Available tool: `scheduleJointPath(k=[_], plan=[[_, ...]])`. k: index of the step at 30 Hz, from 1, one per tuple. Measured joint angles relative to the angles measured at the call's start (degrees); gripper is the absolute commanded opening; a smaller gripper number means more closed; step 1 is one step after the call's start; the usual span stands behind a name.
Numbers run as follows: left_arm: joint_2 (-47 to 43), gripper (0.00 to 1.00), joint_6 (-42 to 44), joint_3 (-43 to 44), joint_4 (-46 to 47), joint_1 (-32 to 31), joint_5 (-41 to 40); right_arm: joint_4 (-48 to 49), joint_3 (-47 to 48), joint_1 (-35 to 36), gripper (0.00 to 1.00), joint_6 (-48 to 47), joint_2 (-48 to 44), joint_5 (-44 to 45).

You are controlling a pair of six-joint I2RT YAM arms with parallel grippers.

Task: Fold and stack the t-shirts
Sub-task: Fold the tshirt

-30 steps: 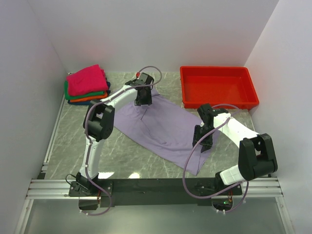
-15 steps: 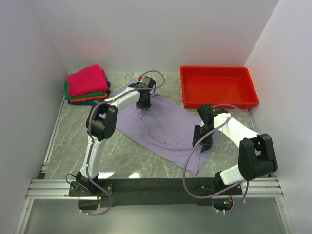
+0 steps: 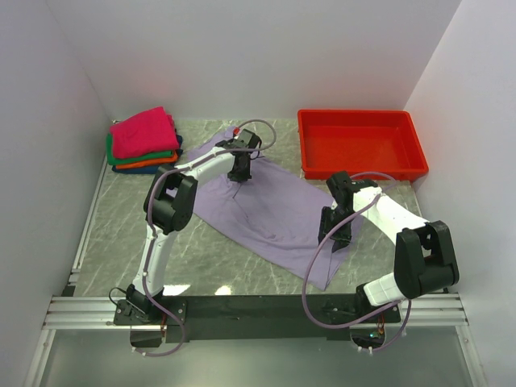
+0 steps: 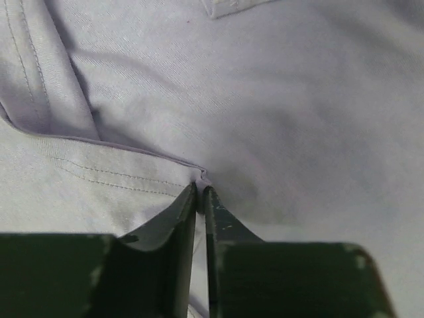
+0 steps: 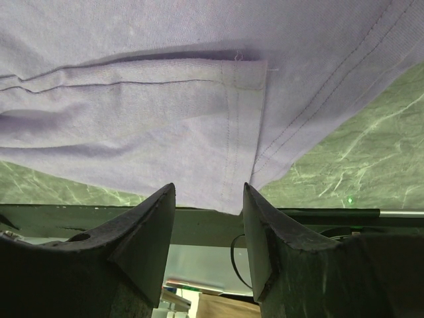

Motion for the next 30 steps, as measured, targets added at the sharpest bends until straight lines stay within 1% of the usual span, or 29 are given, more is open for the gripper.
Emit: scheduleJointPath(k=[2, 4, 14, 21, 30], plan=[[0.00, 0.11, 0.02, -0.09, 0.13, -0.04, -0.33, 0.00, 0.00, 0.00, 0.52, -0.02, 0.00, -0.02], [0.00, 0.01, 0.04, -0.09, 0.15, -0.09, -0.50, 0.02, 0.00, 0.00, 0.52, -0.04, 0.00, -0.02], [-0.07, 0.01, 0.59, -0.15, 0.87, -0.79, -0.94, 0.04, 0.00, 0.00, 0.52, -0.37, 0.00, -0.02], [-0.15, 0.01, 1.07, -0.31, 1.64, -2.45, -0.70, 0.07, 0.00, 0.00, 0.52, -0.37, -0.02, -0.02], [-3.10, 0.01, 1.29, -4.70, 3.98, -3.41, 2.01, 0.22, -0.44, 0.00, 0.52, -0.37, -0.04, 0.02]])
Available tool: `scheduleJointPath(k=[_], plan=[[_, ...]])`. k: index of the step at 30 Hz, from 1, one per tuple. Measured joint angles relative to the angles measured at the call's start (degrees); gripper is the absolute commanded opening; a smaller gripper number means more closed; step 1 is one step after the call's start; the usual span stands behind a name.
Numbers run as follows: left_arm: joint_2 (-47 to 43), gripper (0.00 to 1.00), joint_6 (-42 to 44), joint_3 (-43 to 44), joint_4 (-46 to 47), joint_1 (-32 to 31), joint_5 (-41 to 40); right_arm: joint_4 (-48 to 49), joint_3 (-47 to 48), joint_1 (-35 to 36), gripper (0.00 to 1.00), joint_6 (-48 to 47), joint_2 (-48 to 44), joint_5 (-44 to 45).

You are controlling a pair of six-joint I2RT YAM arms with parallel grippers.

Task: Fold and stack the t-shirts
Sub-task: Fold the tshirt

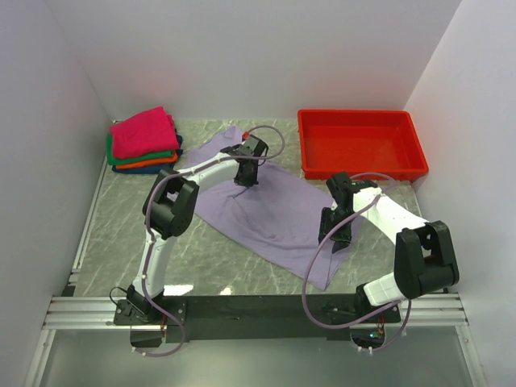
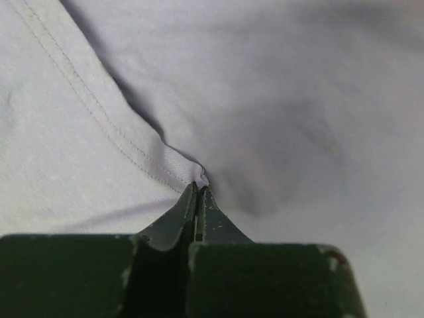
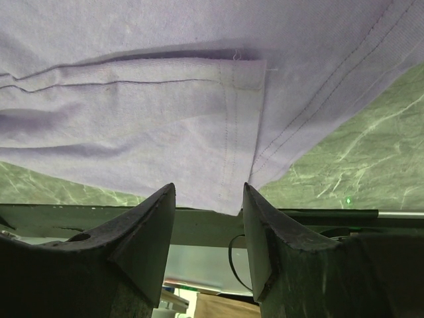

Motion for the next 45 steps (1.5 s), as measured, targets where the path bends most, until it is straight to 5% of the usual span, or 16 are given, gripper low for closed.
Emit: scheduleJointPath(k=[7, 12, 21, 33, 45], plan=[[-0.92, 0.07, -0.72, -1.03, 1.73, 0.00, 3.41, 0.11, -0.15, 0.00, 0.52, 0.00, -0.07, 0.00], [-0.90, 0.62, -1.60, -1.03, 2.05, 0.00, 5.64, 0.28, -0.55, 0.00, 0.53, 0.02, -0.13, 0.22], [-1.57, 0.94, -3.04, -1.38, 2.03, -0.15, 4.87, 1.33, -1.22, -1.73, 0.53, 0.04, -0.15, 0.87], [-17.16, 0.99, -8.17, -13.40, 4.79, 5.62, 4.63, 5.84, -1.75, -6.03, 0.50, -0.24, 0.63, 1.64], [-16.24, 0.99, -11.82, -19.52, 5.05, 10.60, 6.82, 9.86, -1.70, -6.40, 0.45, -0.94, 4.46, 2.62]])
